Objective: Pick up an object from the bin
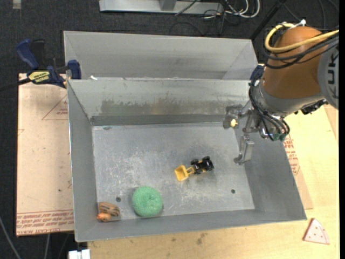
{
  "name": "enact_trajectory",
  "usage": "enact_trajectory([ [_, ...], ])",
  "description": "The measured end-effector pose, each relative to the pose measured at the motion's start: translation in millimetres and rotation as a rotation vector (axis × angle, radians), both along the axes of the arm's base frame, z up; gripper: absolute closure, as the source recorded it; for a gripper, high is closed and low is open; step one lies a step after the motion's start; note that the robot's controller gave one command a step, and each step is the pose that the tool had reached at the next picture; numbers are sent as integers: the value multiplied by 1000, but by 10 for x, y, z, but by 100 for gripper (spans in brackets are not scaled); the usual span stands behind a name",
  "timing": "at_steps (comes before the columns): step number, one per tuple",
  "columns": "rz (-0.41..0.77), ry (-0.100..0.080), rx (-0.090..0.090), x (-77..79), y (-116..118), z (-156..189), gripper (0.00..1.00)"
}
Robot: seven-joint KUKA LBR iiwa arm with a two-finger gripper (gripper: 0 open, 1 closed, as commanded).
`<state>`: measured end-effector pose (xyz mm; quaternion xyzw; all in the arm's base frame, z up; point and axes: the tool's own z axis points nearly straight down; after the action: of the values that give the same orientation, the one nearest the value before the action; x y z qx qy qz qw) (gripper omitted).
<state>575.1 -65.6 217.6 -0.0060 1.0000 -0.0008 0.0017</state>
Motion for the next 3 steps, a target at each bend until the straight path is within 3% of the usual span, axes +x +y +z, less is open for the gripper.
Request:
enact_trajectory([
  [1,6,0,5,26,313,-329,0],
  [2,63,-4,1,105,481,-871,0],
  [3,284,2,3,-175,740,-1479,100],
])
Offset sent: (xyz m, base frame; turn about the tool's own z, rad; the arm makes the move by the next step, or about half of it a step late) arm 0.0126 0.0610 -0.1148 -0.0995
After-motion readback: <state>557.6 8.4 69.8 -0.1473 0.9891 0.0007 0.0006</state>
